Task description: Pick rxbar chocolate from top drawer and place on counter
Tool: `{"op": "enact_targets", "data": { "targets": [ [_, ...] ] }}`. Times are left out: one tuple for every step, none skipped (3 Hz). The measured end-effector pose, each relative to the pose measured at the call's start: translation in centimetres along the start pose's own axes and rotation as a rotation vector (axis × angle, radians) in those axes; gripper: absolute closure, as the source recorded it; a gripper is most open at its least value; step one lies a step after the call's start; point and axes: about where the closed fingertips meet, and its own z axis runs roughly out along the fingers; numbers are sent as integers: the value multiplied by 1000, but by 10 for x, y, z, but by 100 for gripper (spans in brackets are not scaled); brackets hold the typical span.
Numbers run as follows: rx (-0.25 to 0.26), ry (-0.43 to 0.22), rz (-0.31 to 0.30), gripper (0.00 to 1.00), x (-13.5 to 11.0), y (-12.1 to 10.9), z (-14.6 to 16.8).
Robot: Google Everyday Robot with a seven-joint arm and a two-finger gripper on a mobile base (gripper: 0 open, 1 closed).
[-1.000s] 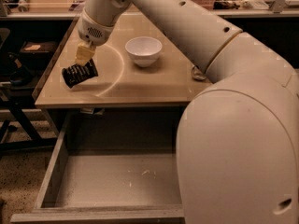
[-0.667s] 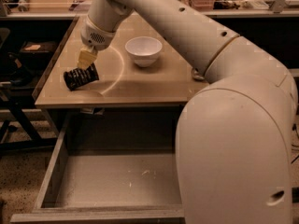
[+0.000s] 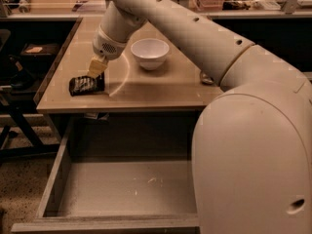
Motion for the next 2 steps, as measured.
{"op": "enact_targets", "data": {
  "targets": [
    [0, 0, 0, 72, 0, 0, 0],
    [0, 0, 0, 48, 0, 0, 0]
  ]
}}
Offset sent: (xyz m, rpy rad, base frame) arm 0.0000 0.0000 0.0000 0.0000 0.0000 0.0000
